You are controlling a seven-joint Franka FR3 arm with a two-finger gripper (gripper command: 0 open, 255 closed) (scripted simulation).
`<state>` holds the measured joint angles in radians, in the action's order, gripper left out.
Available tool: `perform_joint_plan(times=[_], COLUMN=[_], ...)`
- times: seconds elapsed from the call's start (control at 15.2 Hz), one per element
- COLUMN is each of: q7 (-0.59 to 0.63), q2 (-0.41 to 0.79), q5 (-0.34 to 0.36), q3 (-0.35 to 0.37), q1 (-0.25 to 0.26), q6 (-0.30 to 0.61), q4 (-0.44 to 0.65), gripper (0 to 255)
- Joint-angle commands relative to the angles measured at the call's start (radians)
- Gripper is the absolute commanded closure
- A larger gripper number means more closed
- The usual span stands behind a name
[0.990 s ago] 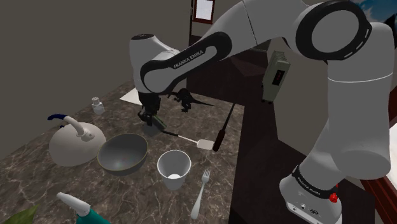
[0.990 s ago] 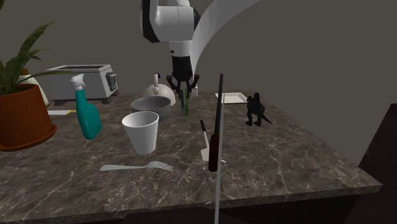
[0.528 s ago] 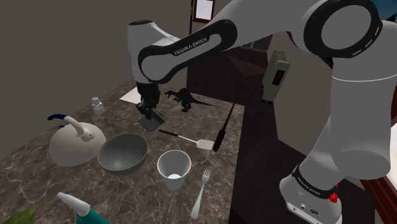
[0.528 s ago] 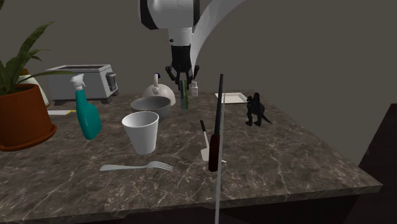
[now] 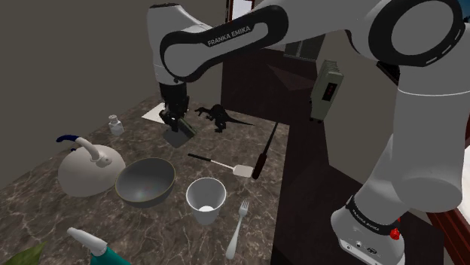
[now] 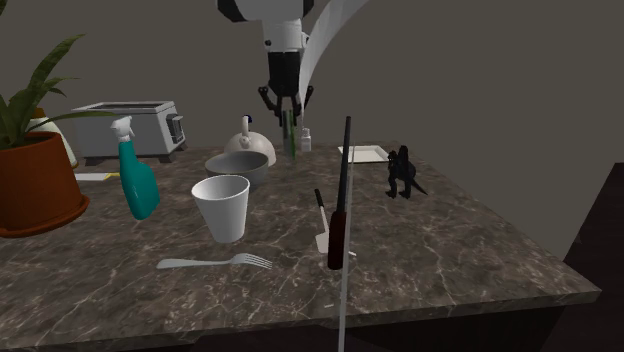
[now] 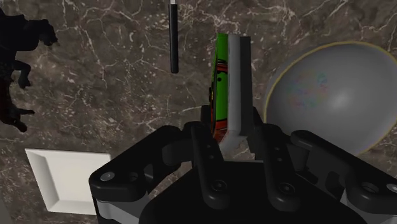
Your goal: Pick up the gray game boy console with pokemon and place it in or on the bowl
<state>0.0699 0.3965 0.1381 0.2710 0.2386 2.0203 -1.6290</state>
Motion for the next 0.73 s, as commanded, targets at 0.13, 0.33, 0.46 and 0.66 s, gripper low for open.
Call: perform_joint_plan(times=[0.13,0.33,0.46,0.66], q7=[-0.007,-0.010,-0.012,0.029], q2=[-0.015,-0.025,-0.030,-0.009], q5=[-0.006,-0.010,-0.012,-0.003], q3=[0.002,0.004,0.005,0.016], q1=[-0.002,-0.001,-0.001,0.032], q6=[-0.048,-0.084,-0.109,-0.138], q4=[0.033,0.060,0.080,0.127], gripper=[255,255,255,255])
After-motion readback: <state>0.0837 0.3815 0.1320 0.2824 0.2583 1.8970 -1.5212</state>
